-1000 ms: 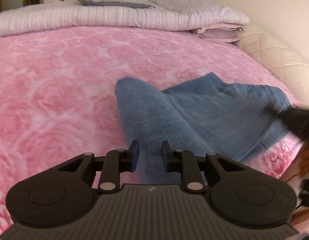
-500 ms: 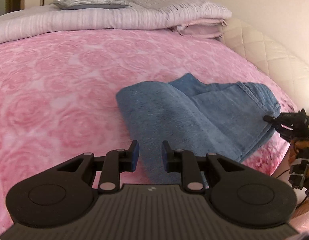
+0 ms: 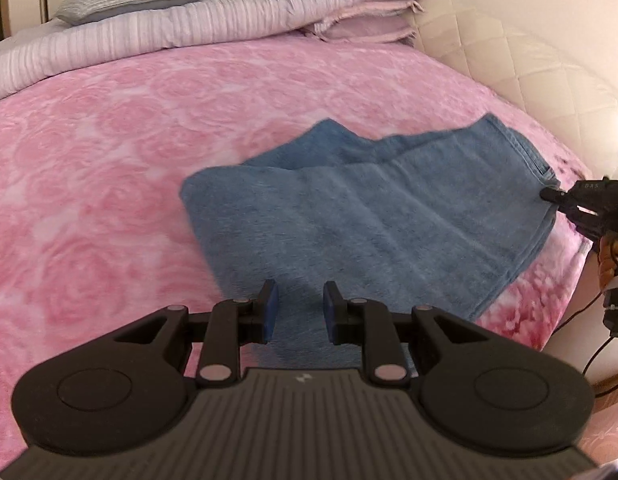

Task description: Fold clothes

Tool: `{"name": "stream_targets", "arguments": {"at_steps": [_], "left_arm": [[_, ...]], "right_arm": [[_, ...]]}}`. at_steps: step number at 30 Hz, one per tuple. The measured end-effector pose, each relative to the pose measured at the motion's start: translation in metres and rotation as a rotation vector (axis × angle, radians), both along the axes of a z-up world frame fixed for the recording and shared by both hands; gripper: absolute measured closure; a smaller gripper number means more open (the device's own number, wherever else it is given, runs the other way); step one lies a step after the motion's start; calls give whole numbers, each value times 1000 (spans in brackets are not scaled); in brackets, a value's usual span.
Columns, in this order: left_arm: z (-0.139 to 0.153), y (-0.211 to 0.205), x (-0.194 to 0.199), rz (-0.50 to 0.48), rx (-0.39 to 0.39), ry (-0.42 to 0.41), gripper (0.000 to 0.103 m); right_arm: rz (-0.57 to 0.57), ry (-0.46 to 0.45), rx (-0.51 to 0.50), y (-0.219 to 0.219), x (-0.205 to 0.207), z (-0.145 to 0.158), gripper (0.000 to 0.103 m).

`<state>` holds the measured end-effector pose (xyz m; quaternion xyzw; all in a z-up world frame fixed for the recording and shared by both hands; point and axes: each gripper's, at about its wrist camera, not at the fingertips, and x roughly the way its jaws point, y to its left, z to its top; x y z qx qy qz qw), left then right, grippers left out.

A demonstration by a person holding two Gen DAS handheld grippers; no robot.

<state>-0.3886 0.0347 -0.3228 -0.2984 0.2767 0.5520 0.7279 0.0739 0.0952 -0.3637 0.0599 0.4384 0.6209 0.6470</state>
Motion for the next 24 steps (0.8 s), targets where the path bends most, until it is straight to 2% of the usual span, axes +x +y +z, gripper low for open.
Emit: {"name": "stream_targets", "arguments": {"at_steps": [1, 3, 5, 9, 11, 14, 17, 22, 23, 24], "left_arm": [[-2, 1, 4, -3, -2, 11, 85], [-5, 3, 7, -2, -8, 22, 85], [-6, 4, 9, 5, -12, 27, 85], [-6, 4, 13, 6, -13, 41, 85], [-7, 5, 15, 3, -15, 35, 85], [-11, 6, 18, -16, -21, 40, 85], [-15, 7, 20, -22, -26, 52, 85], [-12, 3, 20, -21, -27, 62, 84], [-10, 1, 19, -21, -27, 73, 84], [-8, -1, 18, -20, -25, 88, 84]], "right_arm": [[6, 0, 11, -2, 1, -2, 98], [22, -59, 31, -7, -4, 9, 98], [45, -86, 64, 4, -11, 18, 98], [115, -207, 212, 9, -26, 43, 98], [48, -222, 183, 11, -15, 36, 98], [-8, -116, 57, 17, 11, 1, 98], [-8, -92, 61, 15, 12, -12, 98], [-33, -65, 17, 19, 15, 2, 97], [-44, -82, 1, 19, 14, 8, 91], [-74, -149, -22, 17, 6, 17, 84]]}}
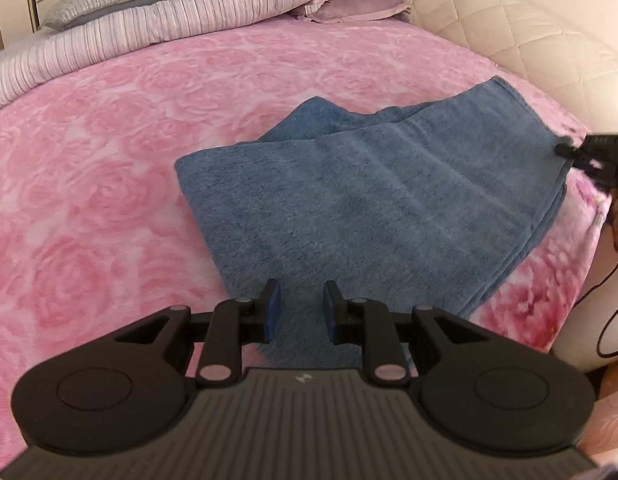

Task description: Fold clothes

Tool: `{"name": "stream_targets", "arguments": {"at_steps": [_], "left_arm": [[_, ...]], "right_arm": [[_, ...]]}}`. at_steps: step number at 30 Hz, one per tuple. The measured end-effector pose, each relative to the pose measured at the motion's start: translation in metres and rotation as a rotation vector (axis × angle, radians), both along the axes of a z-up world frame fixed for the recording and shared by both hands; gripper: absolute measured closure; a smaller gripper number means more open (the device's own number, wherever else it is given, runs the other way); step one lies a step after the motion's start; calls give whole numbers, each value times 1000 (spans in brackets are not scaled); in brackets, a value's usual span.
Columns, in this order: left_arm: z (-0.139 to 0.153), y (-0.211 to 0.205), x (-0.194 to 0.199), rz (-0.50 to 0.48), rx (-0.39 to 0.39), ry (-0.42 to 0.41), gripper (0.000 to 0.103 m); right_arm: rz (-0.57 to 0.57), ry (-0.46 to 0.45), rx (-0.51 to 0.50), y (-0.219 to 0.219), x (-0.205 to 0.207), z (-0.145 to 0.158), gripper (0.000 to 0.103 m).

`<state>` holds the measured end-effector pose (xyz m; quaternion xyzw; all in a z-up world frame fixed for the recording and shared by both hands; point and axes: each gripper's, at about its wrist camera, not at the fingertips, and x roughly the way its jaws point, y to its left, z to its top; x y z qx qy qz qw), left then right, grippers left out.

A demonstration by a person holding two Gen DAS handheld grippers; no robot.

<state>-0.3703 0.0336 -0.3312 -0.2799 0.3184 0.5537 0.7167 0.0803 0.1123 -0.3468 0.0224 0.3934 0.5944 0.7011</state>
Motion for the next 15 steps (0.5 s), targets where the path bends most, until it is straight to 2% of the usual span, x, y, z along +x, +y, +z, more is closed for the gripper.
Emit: {"name": "stream_targets", "arguments": {"at_steps": [1, 3, 5, 7, 10, 12, 15], "left_arm": [[2, -3, -1, 2, 4, 14, 84], [5, -9, -3, 9, 6, 33, 85], [7, -13, -6, 3, 10, 29, 85], [7, -18, -5, -18, 15, 23, 85], [3, -22, 3, -57, 4, 53, 85], [-3, -25, 8, -86, -10, 94, 84], [-7, -26, 2, -77, -15, 91, 84]], "right_arm": [[-40, -92, -19, -3, -8, 10, 72], [-113, -307, -27, -12, -29, 25, 68], [-118, -435, -1, -21, -46, 35, 67], [44, -392, 69, -23, -53, 36, 67], [212, -400, 27, -12, -68, 19, 67], [264, -437, -119, -3, -74, -2, 67], [235, -433, -136, -14, -78, -1, 67]]}}
